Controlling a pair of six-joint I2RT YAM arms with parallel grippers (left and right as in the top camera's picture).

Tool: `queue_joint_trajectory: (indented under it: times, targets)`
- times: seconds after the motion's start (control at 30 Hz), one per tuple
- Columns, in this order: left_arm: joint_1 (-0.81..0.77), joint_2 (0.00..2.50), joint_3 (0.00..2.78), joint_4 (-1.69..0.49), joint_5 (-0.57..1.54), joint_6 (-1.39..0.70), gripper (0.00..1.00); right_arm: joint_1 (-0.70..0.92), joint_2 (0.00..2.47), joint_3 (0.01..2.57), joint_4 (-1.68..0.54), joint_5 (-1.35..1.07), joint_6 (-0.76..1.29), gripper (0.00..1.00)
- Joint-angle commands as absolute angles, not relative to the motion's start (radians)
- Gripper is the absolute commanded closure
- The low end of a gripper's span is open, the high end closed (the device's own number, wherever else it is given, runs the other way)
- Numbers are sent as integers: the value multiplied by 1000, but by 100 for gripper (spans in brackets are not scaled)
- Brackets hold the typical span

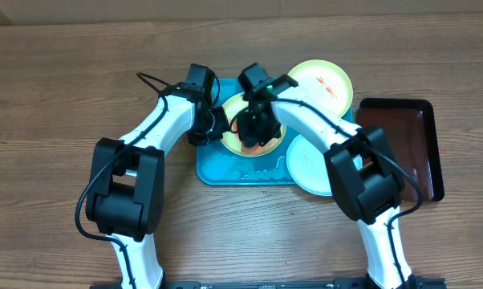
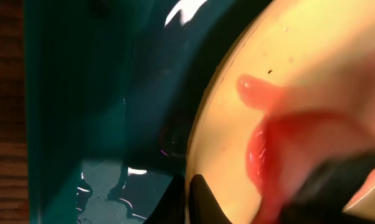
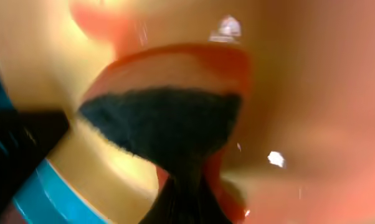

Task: Clean dirty plates on tray and stack at the side
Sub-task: 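Scrub the yellow plate surface with the sponge in circles, right gripper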

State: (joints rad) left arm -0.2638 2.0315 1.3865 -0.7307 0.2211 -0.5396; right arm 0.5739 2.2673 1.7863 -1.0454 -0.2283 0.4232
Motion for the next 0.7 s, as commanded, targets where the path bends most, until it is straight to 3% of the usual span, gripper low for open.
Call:
queue_joint_trajectory:
  times: [0.0, 0.17, 0.33, 0.67]
  targets:
    - [-272, 2040, 1394, -733, 252, -519, 96, 546, 2293, 1836, -1116, -108, 477, 96]
    - [-268, 2040, 1394, -736, 252, -519, 96, 487, 2293, 1847, -1147, -11, 554, 96]
    - [-268, 2040, 1394, -735, 252, -520, 96, 471, 2294, 1847, -1031, -10, 532, 96]
    - [-268, 2040, 1394, -740, 252, -519, 96, 553, 2336, 1845, -900, -207, 461, 96]
